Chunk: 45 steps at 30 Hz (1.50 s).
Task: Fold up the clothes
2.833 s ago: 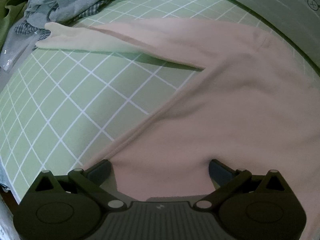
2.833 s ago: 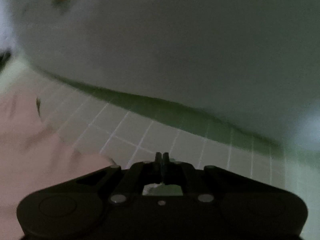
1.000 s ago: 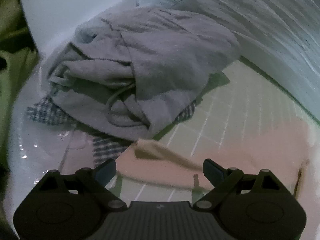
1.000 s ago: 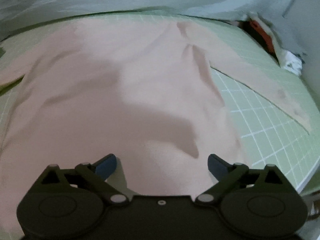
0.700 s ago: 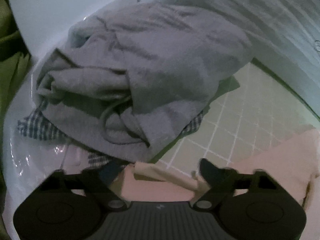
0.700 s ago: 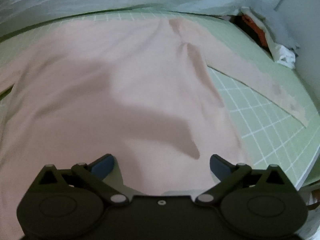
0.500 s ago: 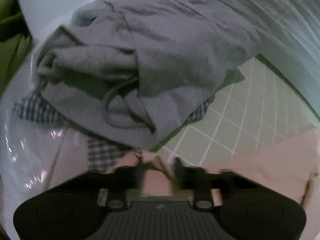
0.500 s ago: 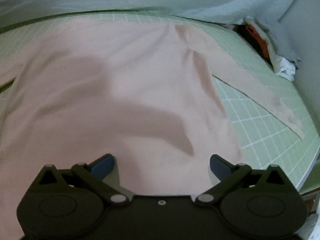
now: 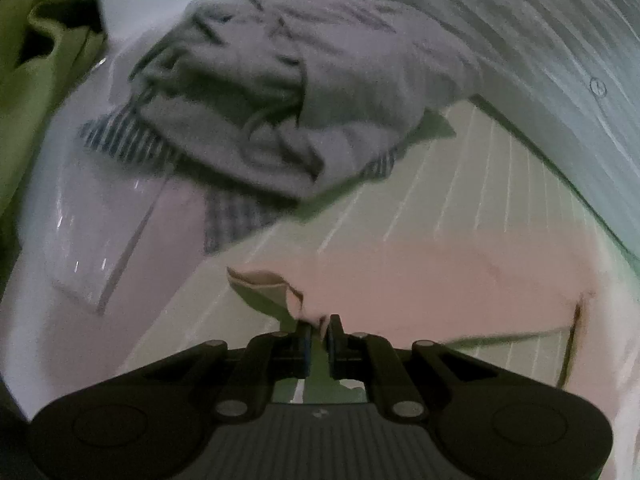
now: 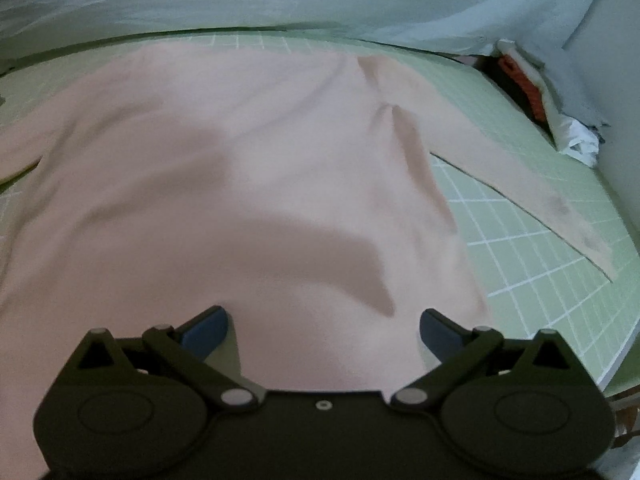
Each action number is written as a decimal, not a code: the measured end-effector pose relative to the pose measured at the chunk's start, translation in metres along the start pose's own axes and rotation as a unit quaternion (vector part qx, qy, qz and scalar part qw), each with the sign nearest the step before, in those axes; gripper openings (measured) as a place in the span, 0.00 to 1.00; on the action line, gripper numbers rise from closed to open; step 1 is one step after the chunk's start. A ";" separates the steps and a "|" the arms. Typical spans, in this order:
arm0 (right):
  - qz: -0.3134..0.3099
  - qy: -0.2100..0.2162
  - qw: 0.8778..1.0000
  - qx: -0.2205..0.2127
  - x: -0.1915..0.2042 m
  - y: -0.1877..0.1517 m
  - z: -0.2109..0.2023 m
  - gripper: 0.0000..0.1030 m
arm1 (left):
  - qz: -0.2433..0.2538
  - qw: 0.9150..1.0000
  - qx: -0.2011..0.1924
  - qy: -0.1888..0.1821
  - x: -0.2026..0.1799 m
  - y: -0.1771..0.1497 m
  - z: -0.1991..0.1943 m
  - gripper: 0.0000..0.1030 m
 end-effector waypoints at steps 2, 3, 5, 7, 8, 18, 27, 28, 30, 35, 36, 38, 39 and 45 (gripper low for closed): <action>0.001 0.006 1.000 -0.001 -0.002 -0.001 0.000 1.00 | 0.001 1.000 0.010 -0.002 0.003 -0.011 0.001 0.09; 0.002 0.009 1.000 -0.002 -0.003 -0.001 0.000 1.00 | 0.001 1.000 0.015 -0.003 0.004 -0.017 0.002 0.09; 0.003 0.014 1.000 -0.003 -0.006 -0.001 0.000 1.00 | 0.003 1.000 0.022 -0.004 0.005 -0.026 0.002 0.12; 0.006 0.020 1.000 -0.006 -0.008 -0.002 0.000 1.00 | 0.007 1.000 0.030 -0.001 0.005 -0.033 0.003 0.13; 0.010 0.024 1.000 -0.008 -0.010 -0.003 0.000 1.00 | 0.009 0.999 0.034 0.001 0.005 -0.035 0.003 0.13; 0.053 0.074 0.996 -0.012 -0.024 -0.012 -0.001 1.00 | 0.001 0.999 0.052 0.000 0.009 -0.050 0.001 0.16; 0.045 0.084 0.995 -0.017 -0.023 -0.024 -0.009 1.00 | -0.036 0.999 0.021 -0.008 0.025 -0.043 -0.013 0.44; 0.048 0.087 0.995 -0.017 -0.024 -0.026 -0.010 1.00 | -0.039 0.999 0.023 -0.009 0.027 -0.042 -0.011 0.44; 0.046 0.089 0.995 -0.015 -0.024 -0.027 -0.011 1.00 | -0.040 0.999 0.027 -0.007 0.027 -0.041 -0.007 0.44; 0.041 0.092 0.995 -0.011 -0.023 -0.031 -0.015 1.00 | -0.032 0.999 0.031 0.000 0.025 -0.041 0.001 0.43; 0.040 0.094 0.995 -0.010 -0.023 -0.032 -0.016 1.00 | -0.029 0.999 0.033 0.000 0.024 -0.041 0.002 0.43; 0.038 0.097 0.995 -0.008 -0.023 -0.035 -0.018 1.00 | -0.028 0.999 0.035 0.000 0.023 -0.041 0.003 0.43; 0.036 0.099 0.994 -0.006 -0.023 -0.035 -0.018 1.00 | -0.028 0.999 0.036 0.000 0.022 -0.042 0.004 0.43; 0.033 0.105 0.994 -0.002 -0.025 -0.037 -0.019 1.00 | -0.014 0.999 0.029 0.009 0.015 -0.041 0.005 0.40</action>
Point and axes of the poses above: each gripper's, at about its wrist camera, not at the fingertips, and z roughly the way its jaws point, x to its left, y to its top, the point moved 1 cm from there along z, roughly the way its jaws point, and after that the axes turned 15 degrees about y, right-handed, at the moved point
